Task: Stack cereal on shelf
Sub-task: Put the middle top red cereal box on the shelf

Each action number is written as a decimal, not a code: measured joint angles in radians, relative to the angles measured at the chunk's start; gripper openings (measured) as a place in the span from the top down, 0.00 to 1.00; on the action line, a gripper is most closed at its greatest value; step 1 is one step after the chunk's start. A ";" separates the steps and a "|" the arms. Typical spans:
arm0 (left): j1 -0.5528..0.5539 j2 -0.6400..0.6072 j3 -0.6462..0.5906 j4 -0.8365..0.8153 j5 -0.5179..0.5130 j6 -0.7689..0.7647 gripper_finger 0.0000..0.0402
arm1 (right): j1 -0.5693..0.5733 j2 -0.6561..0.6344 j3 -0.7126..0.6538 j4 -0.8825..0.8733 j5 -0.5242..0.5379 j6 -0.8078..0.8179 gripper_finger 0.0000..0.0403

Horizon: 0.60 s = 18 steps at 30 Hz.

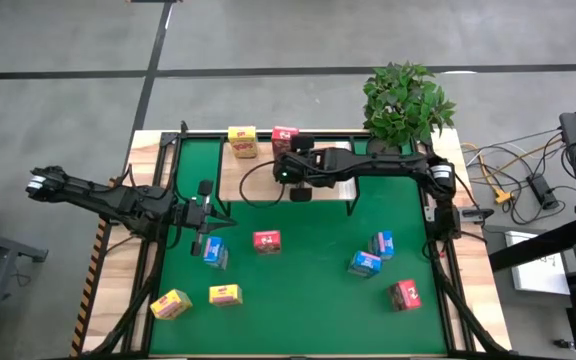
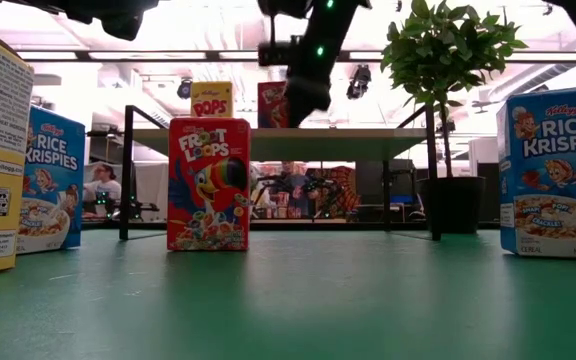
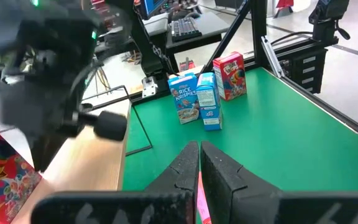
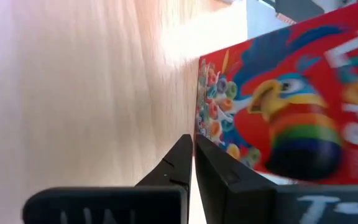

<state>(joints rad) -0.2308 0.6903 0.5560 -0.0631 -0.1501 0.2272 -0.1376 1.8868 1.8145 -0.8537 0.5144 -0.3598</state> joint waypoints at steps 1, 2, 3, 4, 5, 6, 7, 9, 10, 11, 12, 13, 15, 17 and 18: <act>0.000 0.000 0.000 0.000 0.000 0.000 1.00 | 0.003 -0.011 0.000 -0.007 -0.002 0.005 0.98; 0.000 0.000 0.000 -0.001 0.000 0.000 1.00 | 0.007 -0.023 0.000 -0.018 -0.004 0.012 0.98; 0.000 0.000 0.000 0.000 0.000 0.000 1.00 | 0.009 -0.033 0.000 -0.024 -0.005 0.020 0.98; 0.000 0.000 0.000 0.000 0.000 0.000 1.00 | 0.013 -0.044 0.000 -0.025 -0.008 0.027 0.98; 0.000 0.000 0.000 0.000 0.000 0.000 1.00 | 0.013 -0.059 0.000 -0.028 -0.016 0.033 0.98; 0.000 0.000 0.000 0.000 0.000 0.000 1.00 | 0.013 -0.072 -0.001 -0.027 -0.025 0.042 0.98; 0.000 0.000 0.000 0.000 0.000 0.000 1.00 | 0.013 -0.084 -0.001 -0.018 -0.026 0.053 0.98; 0.000 0.000 0.000 0.000 0.000 0.000 1.00 | 0.013 -0.105 -0.003 -0.004 -0.026 0.058 0.98; 0.000 0.000 0.000 0.002 0.000 0.000 1.00 | 0.012 -0.112 -0.005 0.012 -0.026 0.058 0.98; 0.000 0.000 0.000 0.003 0.000 0.000 1.00 | 0.009 -0.118 -0.008 0.030 -0.026 0.055 0.98; 0.000 0.000 0.000 0.002 0.000 0.000 1.00 | 0.007 -0.124 -0.014 0.050 -0.026 0.049 0.98; 0.000 0.000 0.000 0.003 0.000 0.000 1.00 | 0.005 -0.130 -0.021 0.068 -0.027 0.040 0.98; 0.000 0.000 0.000 0.002 0.000 0.000 1.00 | -0.001 -0.138 -0.032 0.107 -0.027 0.022 0.98; 0.000 0.000 0.000 0.003 0.000 0.000 1.00 | -0.007 -0.143 -0.038 0.110 -0.026 0.010 0.98; 0.000 0.000 0.000 0.003 0.000 0.000 1.00 | -0.010 -0.143 -0.039 0.110 -0.025 0.008 0.98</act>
<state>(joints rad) -0.2306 0.6903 0.5560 -0.0605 -0.1501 0.2272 -0.1473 1.7435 1.7756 -0.7439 0.4893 -0.3513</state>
